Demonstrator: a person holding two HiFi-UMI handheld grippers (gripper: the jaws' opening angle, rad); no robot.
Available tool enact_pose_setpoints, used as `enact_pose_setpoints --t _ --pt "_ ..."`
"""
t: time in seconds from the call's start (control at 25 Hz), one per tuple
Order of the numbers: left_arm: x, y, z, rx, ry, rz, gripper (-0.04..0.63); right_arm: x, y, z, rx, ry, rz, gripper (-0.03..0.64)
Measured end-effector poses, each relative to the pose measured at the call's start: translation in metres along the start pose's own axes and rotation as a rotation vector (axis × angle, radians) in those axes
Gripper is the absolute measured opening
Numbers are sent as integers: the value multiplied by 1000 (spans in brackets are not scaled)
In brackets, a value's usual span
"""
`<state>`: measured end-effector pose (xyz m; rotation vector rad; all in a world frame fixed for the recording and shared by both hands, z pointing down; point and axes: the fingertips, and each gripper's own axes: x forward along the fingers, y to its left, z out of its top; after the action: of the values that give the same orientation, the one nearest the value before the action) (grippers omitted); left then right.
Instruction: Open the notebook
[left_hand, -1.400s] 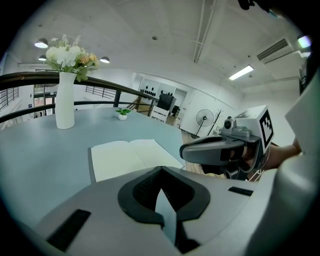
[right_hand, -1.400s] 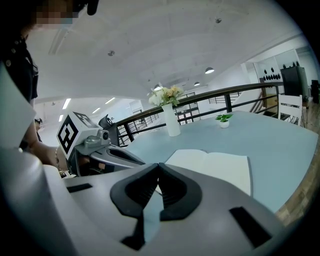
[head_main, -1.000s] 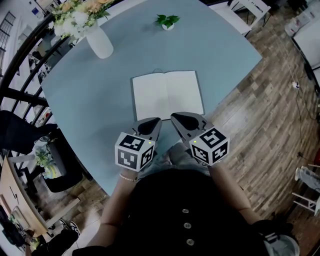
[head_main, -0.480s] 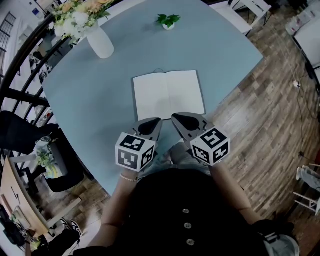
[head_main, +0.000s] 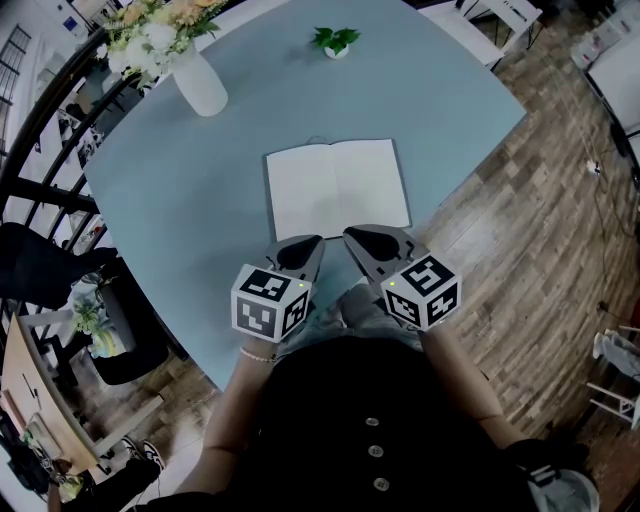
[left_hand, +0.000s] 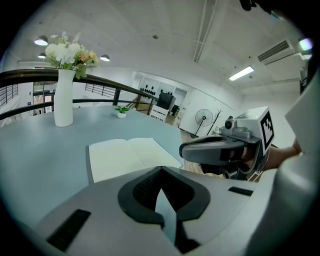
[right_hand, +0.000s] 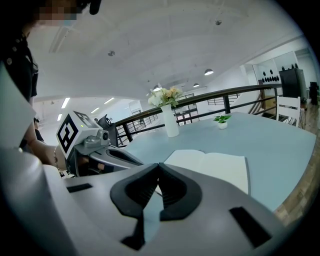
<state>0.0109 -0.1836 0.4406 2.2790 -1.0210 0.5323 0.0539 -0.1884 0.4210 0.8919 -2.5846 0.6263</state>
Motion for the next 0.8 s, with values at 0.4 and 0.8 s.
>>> enact_pose_setpoints --t 0.4,0.8 --pt "0 -1 -2 1 4 -7 17 2 3 -2 -10 8 2 2" --pt "1 0 -3 1 12 -10 17 3 0 -7 -4 28 5 2"
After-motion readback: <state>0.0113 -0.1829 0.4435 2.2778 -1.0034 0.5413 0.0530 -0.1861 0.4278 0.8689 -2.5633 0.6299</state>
